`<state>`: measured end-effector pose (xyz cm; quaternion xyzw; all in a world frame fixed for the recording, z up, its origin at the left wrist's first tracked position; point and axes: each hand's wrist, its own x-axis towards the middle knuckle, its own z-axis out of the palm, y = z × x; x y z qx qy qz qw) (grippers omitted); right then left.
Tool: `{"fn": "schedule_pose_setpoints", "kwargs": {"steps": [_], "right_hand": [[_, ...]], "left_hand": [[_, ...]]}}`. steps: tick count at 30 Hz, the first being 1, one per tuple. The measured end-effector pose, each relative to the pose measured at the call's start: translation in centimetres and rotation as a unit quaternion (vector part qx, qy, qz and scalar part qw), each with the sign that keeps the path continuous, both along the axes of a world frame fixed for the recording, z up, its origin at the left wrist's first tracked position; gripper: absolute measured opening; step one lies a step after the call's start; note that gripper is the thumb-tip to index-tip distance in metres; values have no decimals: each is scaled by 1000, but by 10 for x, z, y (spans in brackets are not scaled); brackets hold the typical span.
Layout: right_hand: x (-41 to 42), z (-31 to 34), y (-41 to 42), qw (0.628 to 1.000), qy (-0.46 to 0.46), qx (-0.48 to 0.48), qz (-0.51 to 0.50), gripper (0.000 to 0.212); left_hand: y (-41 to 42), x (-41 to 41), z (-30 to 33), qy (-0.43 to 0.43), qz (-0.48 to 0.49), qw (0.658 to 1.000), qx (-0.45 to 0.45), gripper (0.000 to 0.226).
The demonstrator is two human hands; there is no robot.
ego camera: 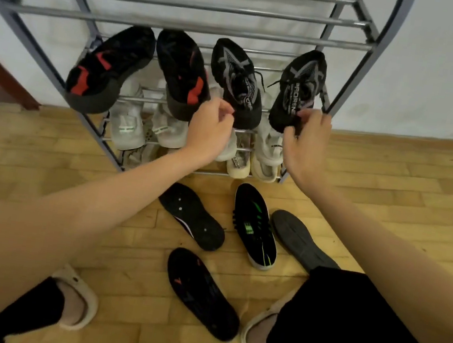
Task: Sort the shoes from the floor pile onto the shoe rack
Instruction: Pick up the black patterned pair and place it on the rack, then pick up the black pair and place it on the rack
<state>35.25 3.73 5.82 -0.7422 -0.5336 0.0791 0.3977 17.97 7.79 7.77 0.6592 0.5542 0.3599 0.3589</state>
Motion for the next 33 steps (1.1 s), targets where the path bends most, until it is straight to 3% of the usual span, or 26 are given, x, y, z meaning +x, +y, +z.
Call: {"fn": "schedule_pose_setpoints", "kwargs": {"steps": [4,7,11,15,21,25,30,33], "right_hand": [[-12,-45,-48,984,-132,-59,106,21],[-19,-83,-73,946,-192,-193,175,27],[-25,-124,-91,885,-163,-366,235,33],[-33,-161,-104,829,-147,-482,244,40],[-68,-207,-124,723,-193,-571,338,49],[-98,-219,-138,695,-208,-551,413,52],[-123,-249,-162,696,-200,-571,386,112],[-133,-266,-180,698,-239,-572,360,134]], "left_hand": [[-33,-31,-37,12,-25,998,-49,14],[-48,-52,-75,61,-9,994,-93,14],[-63,-76,-130,102,35,978,-178,12],[-89,-95,-179,173,32,956,-233,17],[-127,-118,-239,197,-8,924,-327,13],[-143,-133,-263,206,-52,901,-378,31],[-151,-135,-278,205,-64,886,-411,50],[-153,-131,-281,221,-49,881,-416,51]]}}
